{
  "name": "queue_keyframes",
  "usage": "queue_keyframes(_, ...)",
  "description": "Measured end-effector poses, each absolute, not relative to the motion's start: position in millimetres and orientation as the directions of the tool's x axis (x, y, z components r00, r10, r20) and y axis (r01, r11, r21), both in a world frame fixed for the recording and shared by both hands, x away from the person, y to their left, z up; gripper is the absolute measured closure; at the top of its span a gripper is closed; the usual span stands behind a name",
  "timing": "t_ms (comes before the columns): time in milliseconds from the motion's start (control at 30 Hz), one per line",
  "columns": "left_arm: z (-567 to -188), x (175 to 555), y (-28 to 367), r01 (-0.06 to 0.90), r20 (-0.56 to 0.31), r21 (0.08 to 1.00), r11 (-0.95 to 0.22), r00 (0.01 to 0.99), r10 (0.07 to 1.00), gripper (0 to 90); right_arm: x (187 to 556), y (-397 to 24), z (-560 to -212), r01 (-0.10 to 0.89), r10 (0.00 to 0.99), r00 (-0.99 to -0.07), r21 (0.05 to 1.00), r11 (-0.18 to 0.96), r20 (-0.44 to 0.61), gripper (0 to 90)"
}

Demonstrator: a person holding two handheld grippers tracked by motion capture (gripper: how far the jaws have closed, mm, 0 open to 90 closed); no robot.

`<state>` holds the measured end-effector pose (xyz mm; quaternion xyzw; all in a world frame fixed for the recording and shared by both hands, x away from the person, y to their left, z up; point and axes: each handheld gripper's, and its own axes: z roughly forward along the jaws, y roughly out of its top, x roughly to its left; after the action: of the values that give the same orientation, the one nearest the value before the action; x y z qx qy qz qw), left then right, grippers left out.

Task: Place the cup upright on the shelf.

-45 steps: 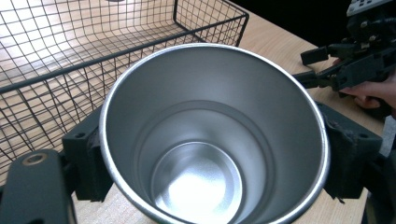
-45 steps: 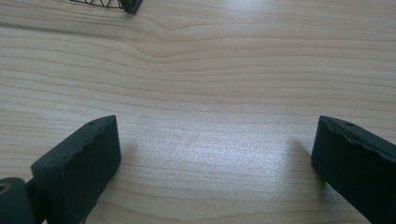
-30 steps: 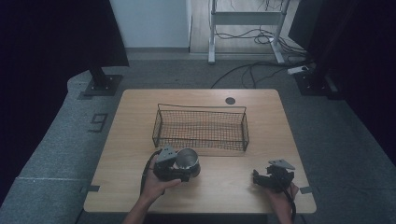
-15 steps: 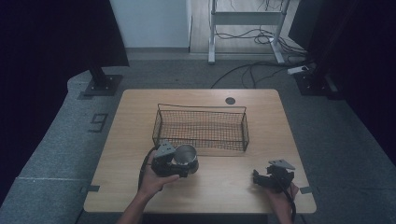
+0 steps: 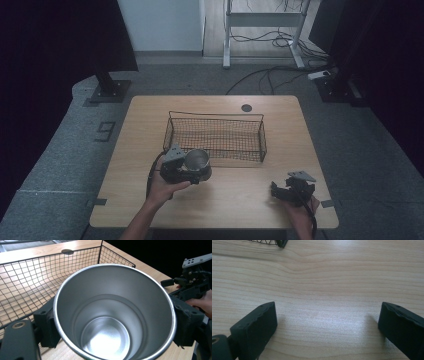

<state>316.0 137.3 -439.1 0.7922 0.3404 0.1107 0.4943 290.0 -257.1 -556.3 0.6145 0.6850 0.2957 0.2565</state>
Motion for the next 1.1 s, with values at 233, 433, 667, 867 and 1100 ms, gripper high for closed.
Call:
queue_keyframes(233, -432, 321, 138, 0.426, -0.157, 0.861, -0.279, 0.743, 0.651, 15.3, 290, -257, -556, 0.69, 0.994, -0.113, 0.72, 0.069, 0.013, 2.2)
queue_keyframes(433, -429, 327, 141, 0.431, -0.16, 0.861, -0.27, 0.734, 0.66, 15.3, 290, -257, -556, 0.69, 0.994, -0.113, 0.721, 0.07, 0.012, 2.3)
queue_keyframes(667, -428, 332, 141, 0.439, -0.169, 0.858, -0.267, 0.733, 0.659, 15.3, 290, -257, -556, 0.69, 0.994, -0.111, 0.721, 0.068, 0.012, 2.5)
queue_keyframes(867, -426, 337, 141, 0.445, -0.172, 0.857, -0.261, 0.724, 0.669, 15.3, 290, -257, -556, 0.689, 0.994, -0.11, 0.721, 0.067, 0.012, 2.6)
queue_keyframes(1100, -425, 342, 138, 0.446, -0.171, 0.855, -0.265, 0.724, 0.668, 15.3, 290, -257, -556, 0.689, 0.994, -0.11, 0.722, 0.067, 0.012, 2.7)
